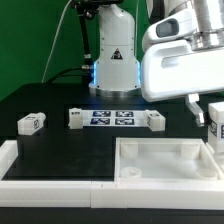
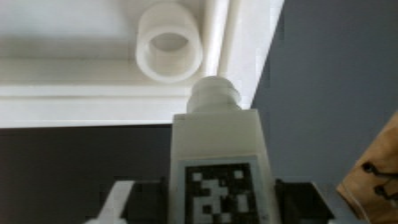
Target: Assemble one leg
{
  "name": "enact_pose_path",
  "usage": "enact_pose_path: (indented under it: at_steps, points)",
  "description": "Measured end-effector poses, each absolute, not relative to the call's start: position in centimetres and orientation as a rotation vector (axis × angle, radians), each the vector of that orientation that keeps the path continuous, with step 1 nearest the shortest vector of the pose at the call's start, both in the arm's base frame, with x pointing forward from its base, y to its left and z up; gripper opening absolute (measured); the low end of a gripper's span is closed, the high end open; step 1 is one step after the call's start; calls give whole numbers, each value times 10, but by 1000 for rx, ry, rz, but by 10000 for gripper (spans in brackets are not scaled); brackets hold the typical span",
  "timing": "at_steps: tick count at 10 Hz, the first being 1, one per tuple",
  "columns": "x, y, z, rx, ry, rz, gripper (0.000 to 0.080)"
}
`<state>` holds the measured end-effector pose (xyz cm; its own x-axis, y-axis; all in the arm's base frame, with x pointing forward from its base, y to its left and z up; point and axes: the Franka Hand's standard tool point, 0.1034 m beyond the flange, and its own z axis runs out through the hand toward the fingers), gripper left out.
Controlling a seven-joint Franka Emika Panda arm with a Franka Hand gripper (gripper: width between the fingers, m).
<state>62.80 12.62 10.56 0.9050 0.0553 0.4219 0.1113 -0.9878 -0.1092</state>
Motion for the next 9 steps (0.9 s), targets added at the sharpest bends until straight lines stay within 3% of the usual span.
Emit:
enact_pose_path:
  at_steps: [2, 9]
  points:
    - [627, 108, 103, -2954, -152, -641, 290]
    - [626, 106, 94, -2961, -170, -627, 290]
